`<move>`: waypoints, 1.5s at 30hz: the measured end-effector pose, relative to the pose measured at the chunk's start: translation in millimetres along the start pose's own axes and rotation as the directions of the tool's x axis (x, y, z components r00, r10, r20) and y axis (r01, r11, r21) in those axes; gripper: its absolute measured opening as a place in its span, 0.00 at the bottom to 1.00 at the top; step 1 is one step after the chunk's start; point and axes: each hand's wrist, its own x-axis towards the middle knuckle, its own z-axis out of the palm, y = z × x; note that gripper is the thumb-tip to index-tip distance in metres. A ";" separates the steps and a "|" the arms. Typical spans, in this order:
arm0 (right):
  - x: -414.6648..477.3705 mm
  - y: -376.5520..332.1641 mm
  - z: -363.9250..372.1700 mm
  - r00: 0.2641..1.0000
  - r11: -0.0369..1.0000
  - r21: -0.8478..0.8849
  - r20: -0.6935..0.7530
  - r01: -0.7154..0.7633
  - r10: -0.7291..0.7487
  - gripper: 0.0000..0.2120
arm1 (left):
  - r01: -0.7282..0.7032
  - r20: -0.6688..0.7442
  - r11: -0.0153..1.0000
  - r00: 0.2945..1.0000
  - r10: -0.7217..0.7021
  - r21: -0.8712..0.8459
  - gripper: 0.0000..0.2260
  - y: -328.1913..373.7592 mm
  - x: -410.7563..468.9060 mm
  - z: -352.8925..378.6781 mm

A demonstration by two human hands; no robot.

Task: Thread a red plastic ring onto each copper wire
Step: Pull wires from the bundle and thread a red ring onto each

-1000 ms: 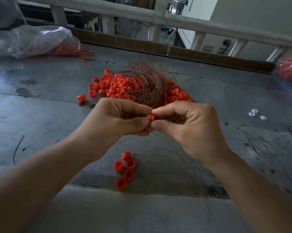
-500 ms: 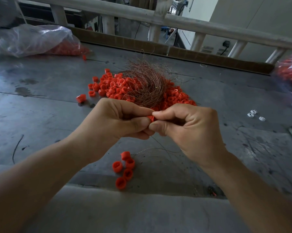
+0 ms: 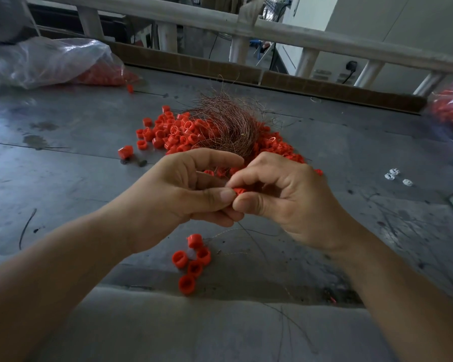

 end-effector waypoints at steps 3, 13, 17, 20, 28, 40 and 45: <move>0.3 -0.5 0.1 0.999 0.997 -0.078 0.021 0.025 -0.024 0.10 | -0.001 0.029 1.000 1.000 0.002 -0.017 0.19 -0.1 -1.1 0.7; -1.1 1.0 8.0 0.995 0.954 -0.293 0.094 0.061 -0.035 0.08 | -0.087 -0.017 0.984 0.996 0.091 0.156 0.30 -4.0 -4.6 8.5; -2.5 2.1 11.3 0.994 0.950 -0.303 0.106 0.071 -0.041 0.08 | -0.084 -0.016 0.986 0.996 0.087 0.145 0.29 -5.6 -4.5 9.0; -3.6 -0.4 9.3 0.997 0.987 -0.156 0.071 0.032 -0.021 0.04 | -0.061 0.020 0.996 0.998 0.060 0.059 0.25 -1.0 -5.0 5.9; -3.5 2.1 3.4 0.998 0.962 0.269 -0.029 -0.043 0.053 0.12 | -0.045 0.033 0.998 0.998 0.044 0.043 0.17 1.1 -2.9 2.0; -3.5 4.1 13.7 0.879 0.972 -0.060 -0.416 0.228 -0.232 0.13 | -0.078 -0.081 0.997 0.994 0.075 -0.028 0.11 -1.2 -2.2 7.8; -1.5 7.0 13.0 0.929 0.982 0.045 -0.335 0.183 -0.158 0.12 | -0.062 -0.057 0.998 0.996 0.062 0.009 0.11 -0.4 -1.7 5.4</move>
